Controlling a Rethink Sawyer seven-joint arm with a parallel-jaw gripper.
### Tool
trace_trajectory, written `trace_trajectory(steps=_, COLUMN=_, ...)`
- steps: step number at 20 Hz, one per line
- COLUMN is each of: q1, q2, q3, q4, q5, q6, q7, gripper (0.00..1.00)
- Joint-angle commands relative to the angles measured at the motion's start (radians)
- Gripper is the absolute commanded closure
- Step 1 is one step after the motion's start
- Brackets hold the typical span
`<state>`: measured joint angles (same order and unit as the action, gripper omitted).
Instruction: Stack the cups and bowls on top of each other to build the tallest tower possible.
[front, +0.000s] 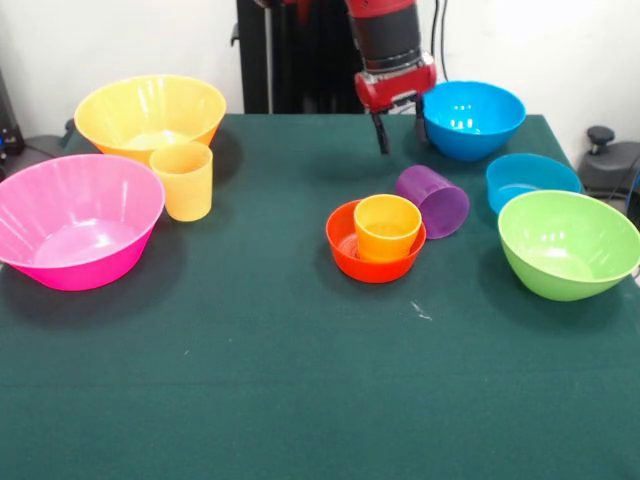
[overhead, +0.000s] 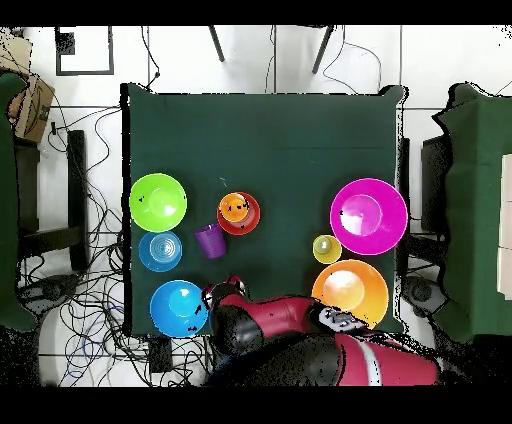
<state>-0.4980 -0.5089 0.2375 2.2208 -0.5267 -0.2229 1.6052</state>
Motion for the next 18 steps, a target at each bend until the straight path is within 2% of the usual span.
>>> trace_trajectory(steps=1, q1=-0.142, q2=-0.203, q3=0.246, q4=0.06, q5=0.048, q6=0.363, q7=-0.003, gripper=0.0)
trace_trajectory(steps=5, q1=-0.2, q2=-0.234, q3=0.303, q4=0.078, q5=0.048, q6=0.412, q7=-0.015, gripper=0.0)
trace_trajectory(steps=8, q1=-0.197, q2=-0.28, q3=0.326, q4=0.112, q5=0.052, q6=0.43, q7=0.023, gripper=0.0)
trace_trajectory(steps=10, q1=-0.133, q2=-0.278, q3=0.271, q4=0.11, q5=0.025, q6=0.384, q7=0.073, gripper=0.0)
trace_trajectory(steps=13, q1=-0.013, q2=-0.162, q3=0.14, q4=0.077, q5=-0.035, q6=0.191, q7=0.16, gripper=0.0)
trace_trajectory(steps=14, q1=0.005, q2=-0.147, q3=0.129, q4=0.087, q5=-0.021, q6=0.165, q7=0.181, gripper=0.0)
trace_trajectory(steps=16, q1=0.073, q2=-0.165, q3=0.094, q4=0.101, q5=0.018, q6=0.138, q7=0.218, gripper=0.0)
trace_trajectory(steps=18, q1=0.107, q2=-0.141, q3=0.083, q4=0.103, q5=0.042, q6=0.096, q7=0.237, gripper=0.0)
